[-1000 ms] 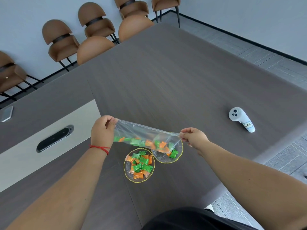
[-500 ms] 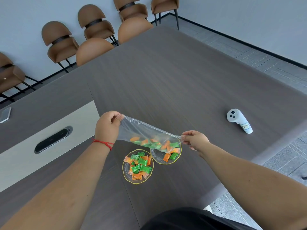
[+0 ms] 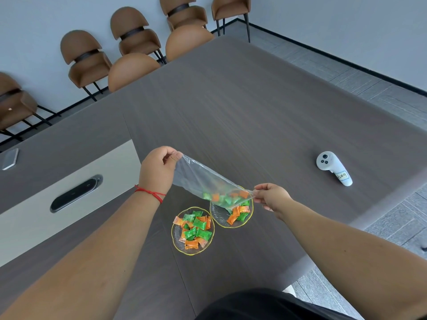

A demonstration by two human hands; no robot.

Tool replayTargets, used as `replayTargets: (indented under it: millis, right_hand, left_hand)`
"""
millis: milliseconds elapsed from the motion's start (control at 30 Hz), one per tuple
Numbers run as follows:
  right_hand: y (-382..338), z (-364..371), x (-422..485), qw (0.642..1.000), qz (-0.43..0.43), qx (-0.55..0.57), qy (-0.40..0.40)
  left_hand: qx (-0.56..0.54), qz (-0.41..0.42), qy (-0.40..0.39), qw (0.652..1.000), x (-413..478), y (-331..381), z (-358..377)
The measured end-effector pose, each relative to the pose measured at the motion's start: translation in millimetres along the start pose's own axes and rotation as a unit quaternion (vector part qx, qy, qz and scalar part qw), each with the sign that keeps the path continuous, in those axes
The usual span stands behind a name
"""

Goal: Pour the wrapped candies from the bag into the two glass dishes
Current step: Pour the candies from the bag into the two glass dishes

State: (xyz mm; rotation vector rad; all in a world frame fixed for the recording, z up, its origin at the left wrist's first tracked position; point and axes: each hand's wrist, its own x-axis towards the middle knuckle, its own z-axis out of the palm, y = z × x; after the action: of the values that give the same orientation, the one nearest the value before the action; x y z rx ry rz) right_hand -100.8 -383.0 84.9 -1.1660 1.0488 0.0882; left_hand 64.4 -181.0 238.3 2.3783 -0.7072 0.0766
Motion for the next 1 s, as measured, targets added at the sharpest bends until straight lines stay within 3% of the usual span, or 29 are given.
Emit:
replayTargets:
  millis: [1000]
  right_hand:
    - [-13,-8,-6,0.999,-0.021,0.016,0.029]
  left_hand:
    - [-0.006,0.004,0.014,1.000,-6,32,-17]
